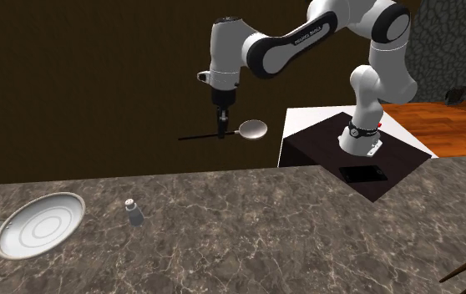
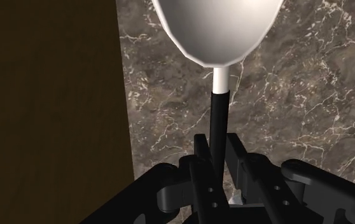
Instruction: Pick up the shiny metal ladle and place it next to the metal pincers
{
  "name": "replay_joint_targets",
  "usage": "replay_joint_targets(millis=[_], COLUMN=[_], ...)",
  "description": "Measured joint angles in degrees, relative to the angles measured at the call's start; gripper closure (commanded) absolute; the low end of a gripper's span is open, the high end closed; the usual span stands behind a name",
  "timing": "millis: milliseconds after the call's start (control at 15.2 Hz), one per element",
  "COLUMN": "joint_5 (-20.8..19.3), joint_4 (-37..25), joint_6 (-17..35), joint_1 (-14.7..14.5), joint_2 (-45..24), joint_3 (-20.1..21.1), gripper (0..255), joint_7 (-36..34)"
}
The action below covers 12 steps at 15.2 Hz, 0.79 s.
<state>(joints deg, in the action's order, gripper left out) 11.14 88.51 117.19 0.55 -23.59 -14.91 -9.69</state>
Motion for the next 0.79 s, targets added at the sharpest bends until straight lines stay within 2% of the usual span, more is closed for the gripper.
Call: replay_joint_targets(millis=[132,330,528,792], joint_5=[-0.27,-0.22,-0.49,-2.46], joint_4=[0.02,-3.98,-4.99,-0.28], joint_6=[-1.08,-4.36,-5.96,-4.43], joint_1=[-0.06,0.18,0.18,-2.36], joint_2=[0.95,0.31,0.82,5.83], joint_3=[-0.08,-0.12,-0.25,-0.42], gripper=[255,255,255,255], joint_7=[0.15,-0.14,-0.37,-4.40])
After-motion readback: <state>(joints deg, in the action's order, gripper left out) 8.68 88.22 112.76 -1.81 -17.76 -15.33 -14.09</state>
